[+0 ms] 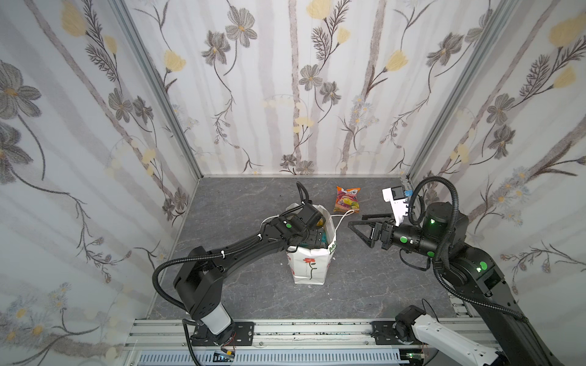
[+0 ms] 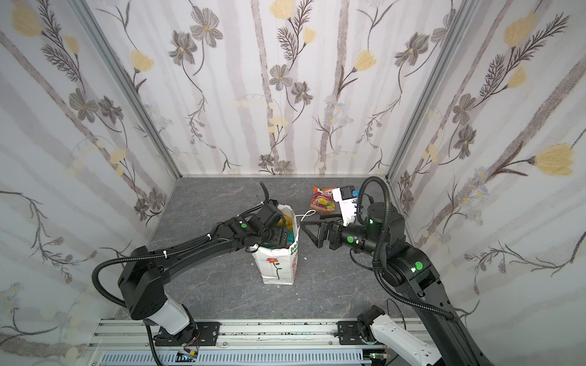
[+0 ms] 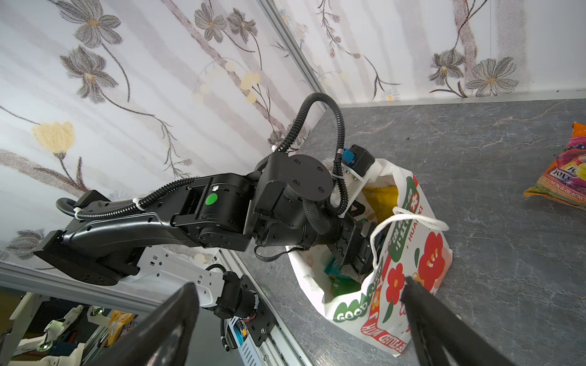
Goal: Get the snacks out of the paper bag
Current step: 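Reach the left gripper down toward the teal pack inside the bag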
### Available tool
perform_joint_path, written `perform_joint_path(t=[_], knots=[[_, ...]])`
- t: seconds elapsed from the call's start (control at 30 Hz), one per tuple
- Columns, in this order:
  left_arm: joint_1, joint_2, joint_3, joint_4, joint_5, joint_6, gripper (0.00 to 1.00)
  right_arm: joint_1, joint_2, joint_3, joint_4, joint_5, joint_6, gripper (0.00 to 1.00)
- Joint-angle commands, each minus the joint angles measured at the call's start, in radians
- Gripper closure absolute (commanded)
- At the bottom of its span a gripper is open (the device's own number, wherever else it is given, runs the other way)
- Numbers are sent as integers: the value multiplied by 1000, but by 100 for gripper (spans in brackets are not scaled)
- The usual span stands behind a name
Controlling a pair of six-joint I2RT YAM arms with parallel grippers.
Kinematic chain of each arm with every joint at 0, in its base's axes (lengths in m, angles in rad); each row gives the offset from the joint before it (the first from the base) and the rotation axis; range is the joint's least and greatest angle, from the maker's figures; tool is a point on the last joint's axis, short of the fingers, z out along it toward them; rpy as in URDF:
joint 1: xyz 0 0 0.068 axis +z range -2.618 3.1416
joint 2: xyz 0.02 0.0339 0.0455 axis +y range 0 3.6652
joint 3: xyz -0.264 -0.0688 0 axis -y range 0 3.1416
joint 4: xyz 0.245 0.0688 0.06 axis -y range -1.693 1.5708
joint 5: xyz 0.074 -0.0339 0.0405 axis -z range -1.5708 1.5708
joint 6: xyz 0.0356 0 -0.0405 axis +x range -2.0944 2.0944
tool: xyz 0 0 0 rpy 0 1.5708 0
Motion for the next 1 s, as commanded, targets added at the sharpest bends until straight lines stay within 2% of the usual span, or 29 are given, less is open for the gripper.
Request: perform_joint_path(t=[0.0, 0.27, 0.53, 0.67, 0.7, 0.8, 0.97], knots=[[1, 1, -1, 32, 14, -11, 7, -1, -3, -6, 13, 25, 7, 1], [-23, -52, 14, 47, -90, 10, 0, 0, -7, 2, 12, 31, 5, 1], [-19, 48, 88, -5, -247, -40, 0, 0, -10, -7, 16, 28, 11, 1], [-16, 90, 89, 53, -226, -24, 0, -1, -14, -10, 13, 34, 11, 1], [-14, 97, 85, 68, -216, -22, 3, 0, -15, -9, 14, 34, 11, 1], [-13, 112, 76, 107, -205, -25, 17, -1, -15, -6, 8, 30, 13, 1], [-11, 114, 59, 152, -193, -20, 47, 0, -28, -8, 1, 36, 17, 1]])
